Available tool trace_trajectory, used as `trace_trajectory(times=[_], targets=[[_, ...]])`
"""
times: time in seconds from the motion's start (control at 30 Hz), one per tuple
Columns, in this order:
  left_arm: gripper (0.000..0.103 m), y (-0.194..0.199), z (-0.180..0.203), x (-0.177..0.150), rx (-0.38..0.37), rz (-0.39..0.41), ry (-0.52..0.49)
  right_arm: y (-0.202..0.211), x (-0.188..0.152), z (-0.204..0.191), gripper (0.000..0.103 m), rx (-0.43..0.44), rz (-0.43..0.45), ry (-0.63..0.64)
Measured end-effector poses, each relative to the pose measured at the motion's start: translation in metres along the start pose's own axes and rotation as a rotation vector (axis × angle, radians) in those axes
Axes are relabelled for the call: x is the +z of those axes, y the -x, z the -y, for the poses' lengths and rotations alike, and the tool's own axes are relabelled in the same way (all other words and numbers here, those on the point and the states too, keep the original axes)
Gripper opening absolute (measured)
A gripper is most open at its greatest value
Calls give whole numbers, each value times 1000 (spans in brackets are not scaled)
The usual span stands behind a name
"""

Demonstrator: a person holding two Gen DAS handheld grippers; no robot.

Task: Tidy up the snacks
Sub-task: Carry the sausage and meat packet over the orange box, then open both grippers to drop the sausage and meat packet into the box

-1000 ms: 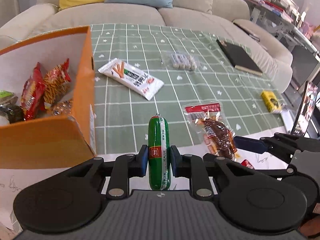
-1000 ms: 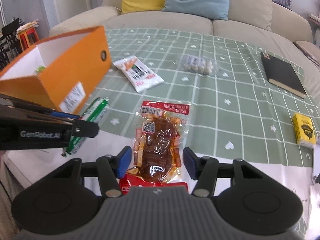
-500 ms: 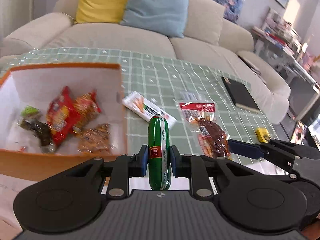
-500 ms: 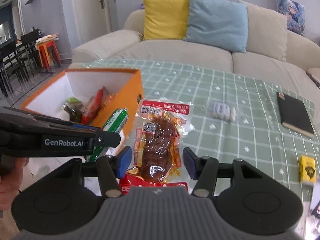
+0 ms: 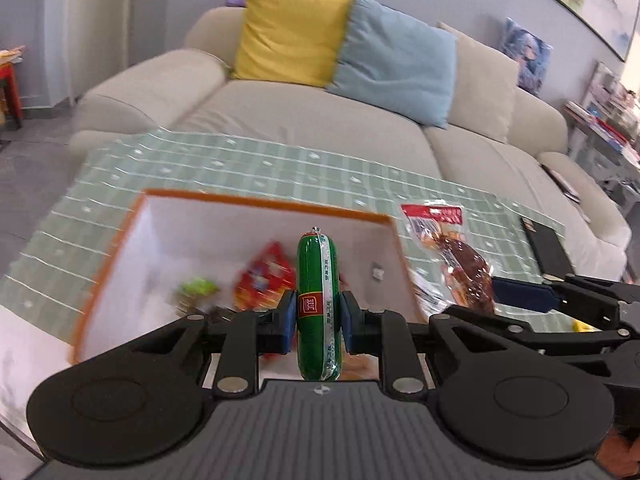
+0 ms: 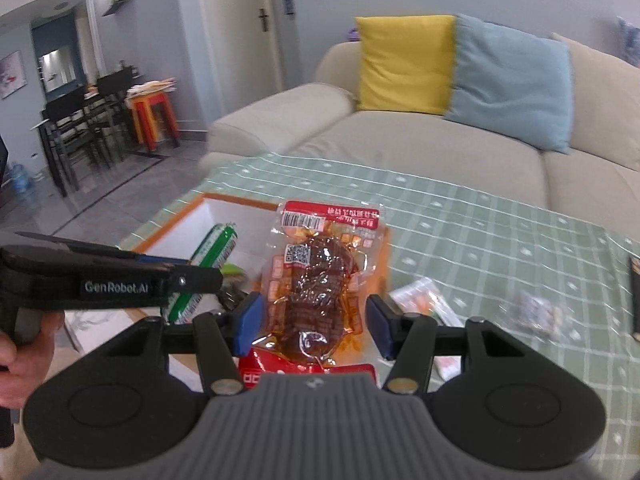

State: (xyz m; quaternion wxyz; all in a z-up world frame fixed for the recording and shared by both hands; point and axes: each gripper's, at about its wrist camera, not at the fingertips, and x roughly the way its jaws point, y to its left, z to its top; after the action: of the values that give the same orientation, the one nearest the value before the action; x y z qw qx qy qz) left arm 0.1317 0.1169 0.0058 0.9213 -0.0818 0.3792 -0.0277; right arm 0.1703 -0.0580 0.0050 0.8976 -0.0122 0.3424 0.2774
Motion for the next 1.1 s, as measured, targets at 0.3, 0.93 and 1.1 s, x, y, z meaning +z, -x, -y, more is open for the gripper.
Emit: trace_trajectory(times=[0.3,0.93,1.1], targets=[[25,-37,-51,12,112,-116,-22,-68,22,-27,54,114,-135,-52],[25,-101,-80,-20,217,-348,7,-162,-4,-39,57,80,-428,-112],[25,-106,-81,-21,237,-366,4,-165,-6,-36,60,58,-443,-134]])
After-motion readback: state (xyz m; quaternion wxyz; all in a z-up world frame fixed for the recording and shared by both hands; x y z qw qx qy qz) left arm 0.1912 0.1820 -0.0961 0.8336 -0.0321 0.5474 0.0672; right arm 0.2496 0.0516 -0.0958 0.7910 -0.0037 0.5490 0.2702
